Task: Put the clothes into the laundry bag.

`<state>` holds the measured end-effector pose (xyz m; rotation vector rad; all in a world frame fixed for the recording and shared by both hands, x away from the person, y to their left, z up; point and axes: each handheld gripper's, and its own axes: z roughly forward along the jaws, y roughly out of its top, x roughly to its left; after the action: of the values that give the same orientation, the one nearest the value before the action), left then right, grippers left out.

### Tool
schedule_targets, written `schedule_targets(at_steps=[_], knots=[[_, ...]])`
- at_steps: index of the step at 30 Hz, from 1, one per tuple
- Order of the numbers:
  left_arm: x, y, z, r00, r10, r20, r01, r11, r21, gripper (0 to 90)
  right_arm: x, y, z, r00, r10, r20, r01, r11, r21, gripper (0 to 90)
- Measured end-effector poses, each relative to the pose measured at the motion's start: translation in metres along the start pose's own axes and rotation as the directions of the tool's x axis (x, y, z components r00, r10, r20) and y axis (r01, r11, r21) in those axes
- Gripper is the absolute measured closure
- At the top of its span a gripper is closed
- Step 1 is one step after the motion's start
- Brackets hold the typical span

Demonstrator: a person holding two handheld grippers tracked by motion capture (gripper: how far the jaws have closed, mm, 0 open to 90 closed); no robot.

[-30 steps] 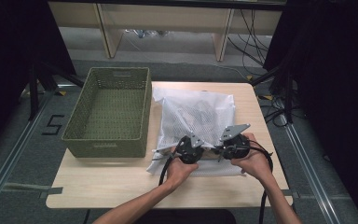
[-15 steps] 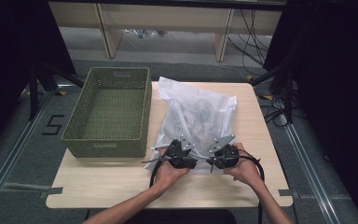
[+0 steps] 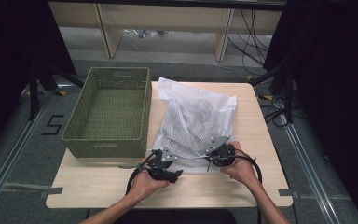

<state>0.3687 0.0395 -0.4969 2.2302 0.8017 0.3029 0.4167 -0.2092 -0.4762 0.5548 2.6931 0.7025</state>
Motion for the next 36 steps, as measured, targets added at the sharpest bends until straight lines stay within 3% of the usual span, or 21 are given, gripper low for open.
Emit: schedule_targets(at_steps=[4,6,10,13,16,17,18,20,21,22,23,25,27,28,29,30,31,33,34,35,36], knots=[[0.001,0.001,0.001,0.9997,0.012,0.023,-0.012,0.9999,-0.001,40.3,-0.002,0.002,0.004,0.9998,0.018,-0.002,-0.018,0.9998,0.001,87.0],[0.001,0.002,0.006,0.9989,0.013,0.045,-0.013,0.9999,-0.005,40.3,-0.005,0.004,0.007,0.9996,-0.025,-0.008,0.026,0.9996,0.009,87.1],[-0.001,0.007,0.015,0.9968,0.042,0.068,-0.044,0.9987,0.024,39.8,-0.007,0.005,0.008,1.0000,0.007,0.005,-0.007,0.9999,-0.007,87.2],[-0.001,0.008,0.022,0.9970,0.036,0.068,-0.038,0.9986,0.037,40.2,-0.007,0.004,0.008,0.9997,0.022,0.006,-0.022,0.9997,-0.007,87.2],[-0.001,0.010,0.027,0.9950,0.051,0.086,-0.054,0.9979,0.037,49.9,-0.009,0.005,0.008,0.9999,0.001,-0.012,-0.001,1.0000,-0.001,87.3],[-0.001,0.013,0.030,0.9935,0.077,0.084,-0.080,0.9964,0.030,55.8,-0.008,0.005,0.008,0.9999,0.011,0.002,-0.011,0.9998,-0.016,87.3],[0.000,0.015,0.031,0.9904,0.101,0.094,-0.104,0.9941,0.031,67.4,-0.009,0.005,0.008,0.9999,0.013,0.001,-0.013,0.9998,-0.016,87.2],[0.001,0.017,0.033,0.9895,0.099,0.105,-0.103,0.9940,0.035,86.2,-0.009,0.006,0.008,0.9996,0.027,-0.006,-0.028,0.9995,-0.016,87.5],[-0.001,0.017,0.033,0.9906,0.089,0.104,-0.093,0.9950,0.036,89.2,-0.010,0.006,0.009,0.9999,0.016,0.000,-0.016,0.9997,-0.020,87.7],[-0.001,0.017,0.033,0.9902,0.093,0.104,-0.096,0.9948,0.032,89.7,-0.009,0.006,0.009,0.9991,0.043,-0.004,-0.043,0.9990,-0.009,88.0],[-0.002,0.017,0.032,0.9872,0.101,0.123,-0.106,0.9938,0.032,89.8,-0.011,0.007,0.012,0.9999,0.011,0.003,-0.011,0.9998,-0.017,88.3],[-0.003,0.014,0.030,0.9838,0.100,0.149,-0.106,0.9938,0.034,89.9,-0.013,0.009,0.017,0.9999,0.010,0.009,-0.010,0.9999,-0.004,88.9],[-0.002,0.011,0.028,0.9835,0.092,0.156,-0.099,0.9945,0.036,89.9,-0.017,0.011,0.022,0.9997,0.019,0.018,-0.019,0.9998,0.001,89.5],[-0.002,0.010,0.028,0.9853,0.068,0.157,-0.071,0.9973,0.018,89.9,-0.018,0.013,0.024,0.9990,0.030,0.032,-0.030,0.9995,0.002,89.6],[0.001,0.010,0.026,0.9808,0.102,0.166,-0.111,0.9927,0.046,90.0,-0.023,0.015,0.027,0.9986,0.025,0.046,-0.025,0.9997,-0.004,89.7],[-0.002,0.008,0.027,0.9864,0.054,0.155,-0.060,0.9978,0.030,90.0,-0.026,0.016,0.029,0.9979,0.028,0.059,-0.028,0.9996,-0.005,89.7],[-0.001,0.009,0.025,0.9825,0.088,0.164,-0.095,0.9949,0.034,90.0,-0.030,0.018,0.031,0.9983,0.021,0.055,-0.022,0.9997,0.008,89.8],[-0.002,0.008,0.026,0.9841,0.066,0.165,-0.071,0.9972,0.023,90.0,-0.034,0.019,0.036,0.9940,0.067,0.087,-0.066,0.9978,-0.005,89.8],[0.001,0.008,0.024,0.9804,0.099,0.170,-0.110,0.9925,0.055,90.0,-0.038,0.019,0.038,0.9931,0.073,0.092,-0.073,0.9973,-0.005,89.8],[-0.002,0.007,0.027,0.9848,0.042,0.169,-0.046,0.9988,0.017,90.0,-0.040,0.019,0.041,0.9907,0.084,0.107,-0.083,0.9965,-0.012,89.8],[-0.002,0.007,0.027,0.9848,0.042,0.169,-0.046,0.9988,0.017,90.0,-0.044,0.019,0.042,0.9907,0.086,0.106,-0.085,0.9963,-0.011,89.8]])
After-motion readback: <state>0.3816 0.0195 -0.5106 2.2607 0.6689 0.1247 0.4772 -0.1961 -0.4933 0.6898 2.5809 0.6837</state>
